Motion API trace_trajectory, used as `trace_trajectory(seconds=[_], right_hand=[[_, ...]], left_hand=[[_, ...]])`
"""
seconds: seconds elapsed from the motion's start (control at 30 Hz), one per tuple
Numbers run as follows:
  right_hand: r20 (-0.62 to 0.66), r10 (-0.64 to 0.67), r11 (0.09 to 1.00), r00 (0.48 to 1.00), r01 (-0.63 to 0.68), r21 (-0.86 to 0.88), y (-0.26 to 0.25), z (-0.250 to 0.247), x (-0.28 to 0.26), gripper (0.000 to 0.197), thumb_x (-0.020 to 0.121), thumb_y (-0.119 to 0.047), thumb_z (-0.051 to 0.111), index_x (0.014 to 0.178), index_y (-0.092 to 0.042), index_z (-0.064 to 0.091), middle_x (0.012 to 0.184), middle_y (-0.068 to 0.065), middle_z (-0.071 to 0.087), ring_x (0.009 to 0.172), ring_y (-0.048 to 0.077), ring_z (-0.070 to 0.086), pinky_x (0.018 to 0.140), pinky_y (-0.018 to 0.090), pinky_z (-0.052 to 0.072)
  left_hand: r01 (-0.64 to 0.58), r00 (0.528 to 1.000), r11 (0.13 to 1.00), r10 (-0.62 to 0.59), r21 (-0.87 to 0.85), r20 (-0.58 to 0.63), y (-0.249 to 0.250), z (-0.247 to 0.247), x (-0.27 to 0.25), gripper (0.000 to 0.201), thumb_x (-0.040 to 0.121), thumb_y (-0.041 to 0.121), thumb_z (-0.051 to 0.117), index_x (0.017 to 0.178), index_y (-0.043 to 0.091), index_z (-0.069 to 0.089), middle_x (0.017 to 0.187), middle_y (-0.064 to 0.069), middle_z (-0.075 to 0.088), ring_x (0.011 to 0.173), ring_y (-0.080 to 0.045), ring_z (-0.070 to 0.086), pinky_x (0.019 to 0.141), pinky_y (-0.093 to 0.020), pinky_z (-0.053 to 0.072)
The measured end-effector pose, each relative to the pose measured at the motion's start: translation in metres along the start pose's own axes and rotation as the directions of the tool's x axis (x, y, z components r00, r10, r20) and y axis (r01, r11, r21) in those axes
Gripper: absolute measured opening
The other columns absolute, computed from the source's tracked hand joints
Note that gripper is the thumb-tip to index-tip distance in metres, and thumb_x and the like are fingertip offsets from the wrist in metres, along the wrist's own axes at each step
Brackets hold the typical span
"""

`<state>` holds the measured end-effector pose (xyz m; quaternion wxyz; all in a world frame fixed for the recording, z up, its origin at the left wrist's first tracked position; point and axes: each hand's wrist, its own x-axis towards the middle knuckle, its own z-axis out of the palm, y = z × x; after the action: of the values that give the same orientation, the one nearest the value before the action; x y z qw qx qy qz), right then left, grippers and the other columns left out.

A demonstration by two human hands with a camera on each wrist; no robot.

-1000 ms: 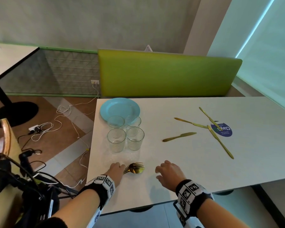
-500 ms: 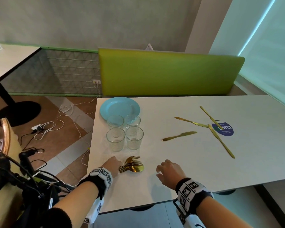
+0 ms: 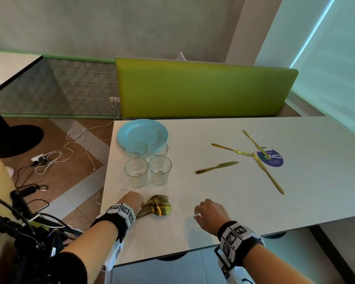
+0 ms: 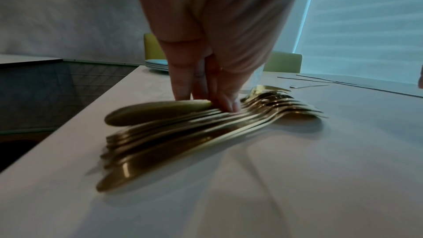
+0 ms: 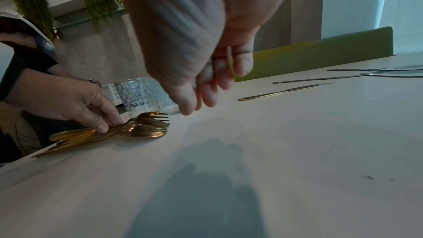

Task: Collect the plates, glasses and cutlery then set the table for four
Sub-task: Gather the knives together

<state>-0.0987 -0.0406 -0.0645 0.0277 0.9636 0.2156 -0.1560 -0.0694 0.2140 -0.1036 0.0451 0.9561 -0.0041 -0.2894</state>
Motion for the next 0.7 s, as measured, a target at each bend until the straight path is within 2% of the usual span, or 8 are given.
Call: trace_trajectory(seconds=[0.1,0.2,0.37,0.43,0.53,0.7], right_hand=[[0.004,0.016,1.0,1.0,-0.016,0.001,0.004,-0.001,-0.001,0.035,0.098,-0.029,0.04,0.123,-0.014,0.06,0.12,0.004,0.061,0.118,0.019,0.05,0.093,0.032,0.045],[0.008,0.027,1.0,1.0,-0.027,0.0,0.006,-0.003,0.0,0.034,0.098,-0.029,0.041,0.122,-0.014,0.06,0.12,0.005,0.061,0.117,0.02,0.051,0.093,0.032,0.045],[0.004,0.039,0.999,0.999,-0.039,-0.011,0.006,-0.007,0.004,0.034,0.098,-0.028,0.042,0.123,-0.014,0.059,0.121,0.006,0.06,0.119,0.021,0.05,0.094,0.033,0.045],[-0.003,0.049,0.999,0.999,-0.049,0.0,0.007,-0.01,0.006,0.034,0.097,-0.028,0.042,0.123,-0.015,0.059,0.122,0.006,0.06,0.12,0.021,0.05,0.095,0.033,0.045],[-0.028,0.073,0.997,0.997,-0.072,0.017,0.013,-0.019,0.007,0.033,0.097,-0.029,0.042,0.123,-0.017,0.059,0.121,0.005,0.06,0.119,0.02,0.051,0.095,0.033,0.045],[-0.097,0.19,0.98,0.977,-0.182,0.087,0.04,-0.043,0.004,0.03,0.097,-0.032,0.043,0.12,-0.023,0.06,0.119,0.003,0.06,0.115,0.018,0.054,0.092,0.03,0.045]], left_hand=[[-0.002,1.0,1.0,0.002,0.014,-0.026,0.003,-0.001,0.0,0.03,0.095,0.008,0.041,0.119,0.006,0.06,0.127,-0.013,0.057,0.117,-0.025,0.056,0.096,-0.027,0.043],[-0.021,0.997,0.995,0.028,0.103,-0.07,0.008,-0.001,-0.005,0.036,0.097,0.007,0.034,0.124,0.007,0.057,0.13,-0.012,0.056,0.121,-0.026,0.055,0.101,-0.03,0.043],[-0.04,0.98,0.983,0.074,0.181,-0.185,0.018,0.0,-0.012,0.036,0.096,0.016,0.034,0.124,0.014,0.057,0.128,-0.007,0.057,0.12,-0.025,0.054,0.096,-0.033,0.045],[-0.079,0.969,0.982,0.117,0.174,-0.217,0.025,-0.004,-0.015,0.033,0.095,0.018,0.038,0.125,0.015,0.054,0.127,-0.006,0.054,0.121,-0.024,0.051,0.096,-0.035,0.045],[-0.159,0.94,0.972,0.203,0.173,-0.273,0.043,-0.017,-0.017,0.033,0.094,0.01,0.038,0.123,0.015,0.054,0.125,-0.005,0.055,0.12,-0.023,0.05,0.095,-0.035,0.045],[-0.319,0.876,0.945,0.322,0.07,-0.36,0.09,-0.047,-0.009,0.034,0.097,0.013,0.038,0.125,0.02,0.055,0.125,-0.003,0.056,0.117,-0.022,0.053,0.093,-0.033,0.045]])
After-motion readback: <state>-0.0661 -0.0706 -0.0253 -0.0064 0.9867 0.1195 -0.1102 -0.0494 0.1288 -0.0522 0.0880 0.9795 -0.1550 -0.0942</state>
